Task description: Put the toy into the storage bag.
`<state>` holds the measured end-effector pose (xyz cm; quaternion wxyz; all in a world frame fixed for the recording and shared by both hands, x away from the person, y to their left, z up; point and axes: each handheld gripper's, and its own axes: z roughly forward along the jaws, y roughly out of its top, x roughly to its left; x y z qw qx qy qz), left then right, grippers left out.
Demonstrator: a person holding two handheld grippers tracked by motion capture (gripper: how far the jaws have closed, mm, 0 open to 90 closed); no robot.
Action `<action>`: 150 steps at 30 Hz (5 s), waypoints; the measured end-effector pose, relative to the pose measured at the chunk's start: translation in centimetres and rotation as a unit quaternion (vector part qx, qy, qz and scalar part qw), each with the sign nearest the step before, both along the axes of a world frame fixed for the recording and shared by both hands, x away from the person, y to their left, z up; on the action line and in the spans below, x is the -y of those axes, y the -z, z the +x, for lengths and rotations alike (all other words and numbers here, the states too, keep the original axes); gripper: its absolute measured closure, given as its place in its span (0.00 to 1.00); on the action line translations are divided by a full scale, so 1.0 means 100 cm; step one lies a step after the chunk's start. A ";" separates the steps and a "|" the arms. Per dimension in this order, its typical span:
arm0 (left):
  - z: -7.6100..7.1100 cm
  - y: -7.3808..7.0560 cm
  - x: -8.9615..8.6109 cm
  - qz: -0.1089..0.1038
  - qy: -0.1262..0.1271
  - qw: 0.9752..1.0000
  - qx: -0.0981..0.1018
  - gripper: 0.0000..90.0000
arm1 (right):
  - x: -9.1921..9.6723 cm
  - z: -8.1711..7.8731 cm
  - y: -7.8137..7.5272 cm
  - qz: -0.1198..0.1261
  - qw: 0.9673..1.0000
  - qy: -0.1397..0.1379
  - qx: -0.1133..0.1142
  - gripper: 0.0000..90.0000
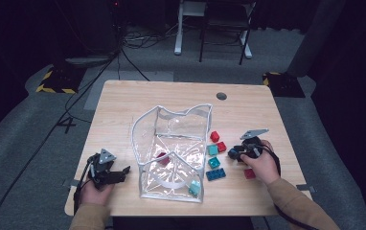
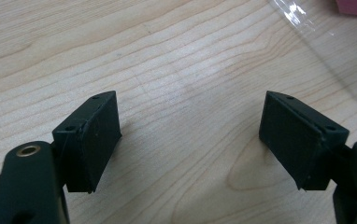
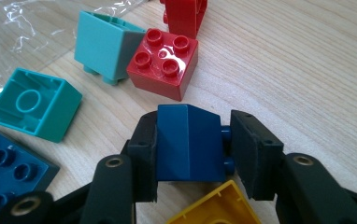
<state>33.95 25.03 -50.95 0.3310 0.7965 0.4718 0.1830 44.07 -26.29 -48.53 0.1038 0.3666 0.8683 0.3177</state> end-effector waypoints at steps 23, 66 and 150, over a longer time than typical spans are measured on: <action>0.000 0.000 0.000 -0.001 -0.001 1.000 0.000 0.23 | -0.003 -0.008 -0.042 0.022 0.999 -0.018 0.024 0.76; 0.000 0.000 0.000 0.000 0.000 1.000 -0.002 0.23 | -0.038 -0.041 -0.179 0.111 0.985 -0.088 0.101 0.76; 0.000 0.000 0.000 0.000 0.001 1.000 0.000 0.23 | -0.187 -0.049 -0.170 0.103 0.972 -0.204 0.044 0.42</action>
